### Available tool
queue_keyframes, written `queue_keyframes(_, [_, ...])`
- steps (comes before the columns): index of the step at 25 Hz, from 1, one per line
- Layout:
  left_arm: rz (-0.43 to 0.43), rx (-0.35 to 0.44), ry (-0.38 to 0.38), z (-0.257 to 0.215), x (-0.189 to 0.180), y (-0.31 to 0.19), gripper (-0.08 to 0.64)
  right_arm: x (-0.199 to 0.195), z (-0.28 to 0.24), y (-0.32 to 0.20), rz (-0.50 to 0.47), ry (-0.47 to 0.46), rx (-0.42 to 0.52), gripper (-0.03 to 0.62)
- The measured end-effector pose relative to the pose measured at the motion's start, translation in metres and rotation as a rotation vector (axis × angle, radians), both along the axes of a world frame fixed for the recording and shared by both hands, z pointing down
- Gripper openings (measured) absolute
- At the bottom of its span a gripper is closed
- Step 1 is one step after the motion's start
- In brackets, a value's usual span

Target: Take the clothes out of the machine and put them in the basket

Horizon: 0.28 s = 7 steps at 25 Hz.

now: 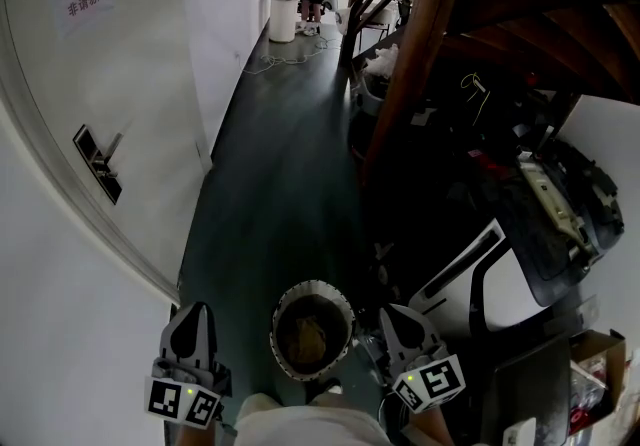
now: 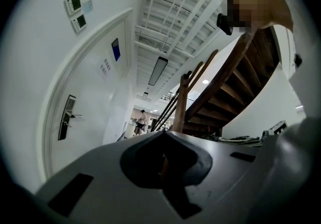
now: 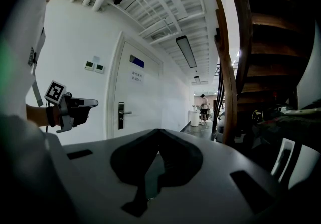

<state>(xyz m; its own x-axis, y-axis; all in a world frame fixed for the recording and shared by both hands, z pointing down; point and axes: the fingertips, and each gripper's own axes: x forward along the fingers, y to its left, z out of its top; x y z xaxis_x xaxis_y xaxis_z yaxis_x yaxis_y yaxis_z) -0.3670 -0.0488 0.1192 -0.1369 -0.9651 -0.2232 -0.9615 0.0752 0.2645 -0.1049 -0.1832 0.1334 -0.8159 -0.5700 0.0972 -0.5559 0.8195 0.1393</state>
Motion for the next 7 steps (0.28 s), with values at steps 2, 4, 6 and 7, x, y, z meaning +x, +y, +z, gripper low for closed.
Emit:
queue_keyframes(2, [0.001, 0.0, 0.001, 0.0, -0.003, 0.001, 0.012, -0.003, 0.0, 0.001, 0.001, 0.002, 0.001, 0.014])
queue_keyframes(4, [0.001, 0.001, 0.001, 0.0, -0.006, 0.002, 0.012, -0.007, 0.0, 0.002, 0.0, 0.005, 0.006, 0.014])
queue_keyframes(6, [0.002, 0.003, 0.002, 0.001, -0.01, 0.002, 0.012, -0.011, 0.0, 0.004, -0.002, 0.006, 0.011, 0.014])
queue_keyframes(7, [0.002, 0.003, 0.003, 0.001, -0.011, 0.003, 0.012, -0.013, 0.0, 0.004, -0.003, 0.007, 0.014, 0.014])
